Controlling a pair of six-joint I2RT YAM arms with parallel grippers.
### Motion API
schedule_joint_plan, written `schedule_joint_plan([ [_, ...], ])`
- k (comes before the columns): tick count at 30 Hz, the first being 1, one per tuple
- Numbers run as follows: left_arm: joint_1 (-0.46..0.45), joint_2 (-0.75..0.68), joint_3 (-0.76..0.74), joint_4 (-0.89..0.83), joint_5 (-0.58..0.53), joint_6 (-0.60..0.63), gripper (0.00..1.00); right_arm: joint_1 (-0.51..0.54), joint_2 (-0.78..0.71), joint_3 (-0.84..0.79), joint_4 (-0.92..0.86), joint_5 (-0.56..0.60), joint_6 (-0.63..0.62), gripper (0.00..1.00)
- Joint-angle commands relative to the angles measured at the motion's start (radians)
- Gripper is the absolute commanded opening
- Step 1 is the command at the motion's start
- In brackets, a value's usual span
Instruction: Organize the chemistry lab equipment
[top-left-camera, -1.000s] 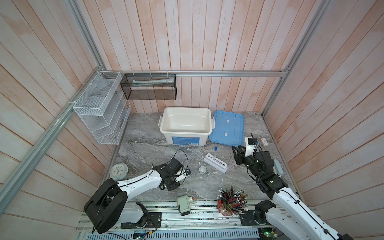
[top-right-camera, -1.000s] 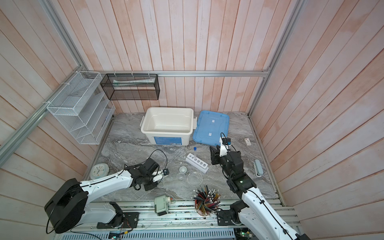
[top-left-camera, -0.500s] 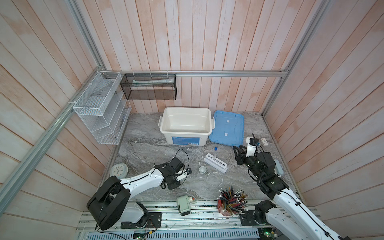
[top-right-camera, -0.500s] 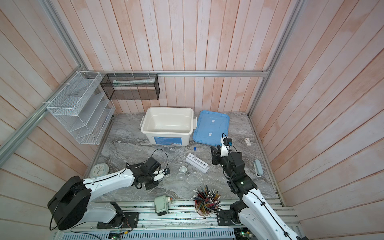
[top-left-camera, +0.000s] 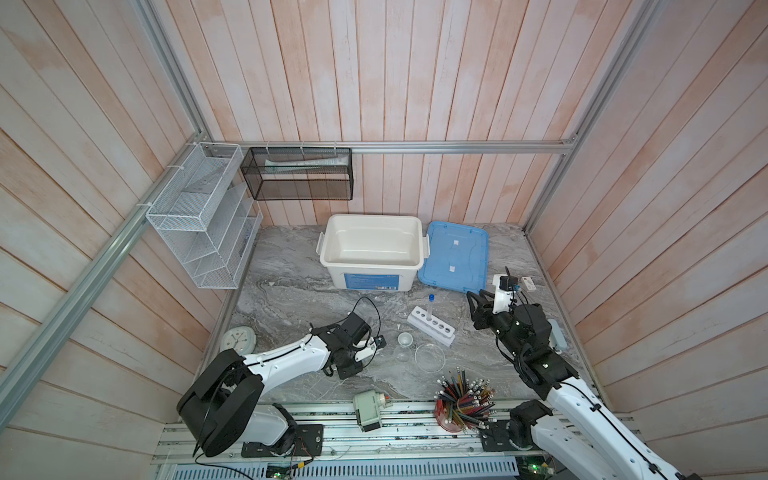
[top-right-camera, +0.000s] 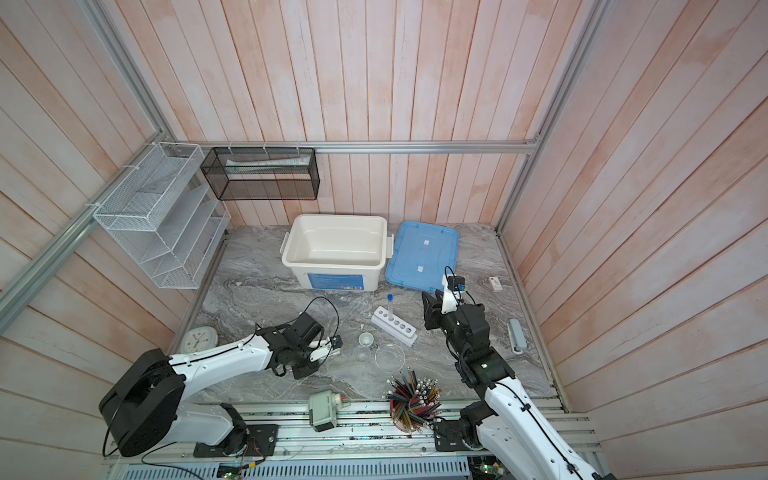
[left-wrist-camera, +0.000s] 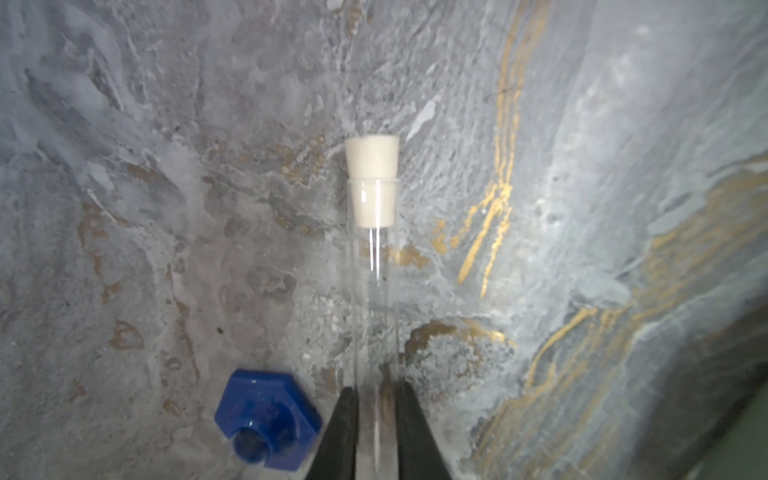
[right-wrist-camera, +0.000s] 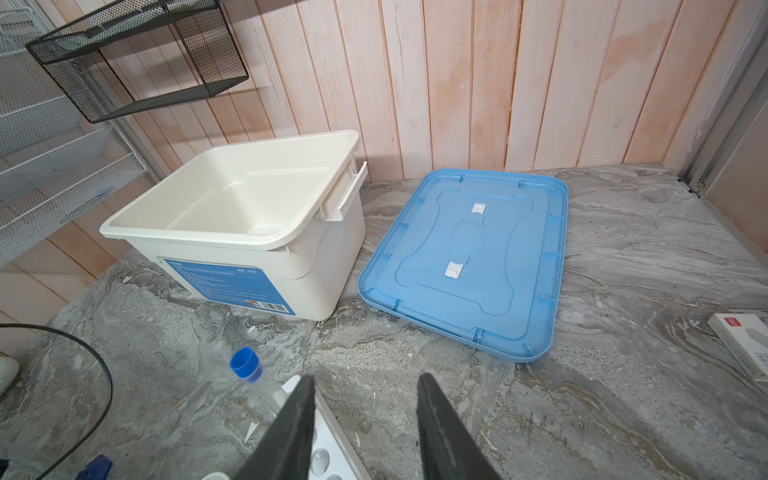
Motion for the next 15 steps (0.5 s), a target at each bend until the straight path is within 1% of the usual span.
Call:
schedule_joint_plan([
  [1,0.009,-0.065,0.047,-0.005,0.052,-0.034,0.11,-0.004,-0.013,0.007,-0.009,0.016,-0.008,0.42],
  [6,0.031,-0.165,0.075,0.021,0.111,-0.069,0.11,-0.005,-0.014,0.044,-0.034,0.009,-0.011,0.42],
  [9,0.057,-0.206,0.095,0.026,0.145,-0.074,0.11,-0.005,-0.014,0.086,-0.072,-0.019,-0.031,0.43],
  [10,0.066,-0.223,0.098,0.032,0.157,-0.078,0.11,-0.005,-0.011,0.105,-0.096,-0.040,-0.054,0.43],
  [13,0.091,-0.289,0.101,0.056,0.187,-0.101,0.12,-0.005,0.017,0.211,-0.208,-0.067,-0.131,0.44],
  [15,0.107,-0.338,0.101,0.097,0.222,-0.123,0.12,-0.005,0.043,0.293,-0.266,-0.097,-0.157,0.44],
])
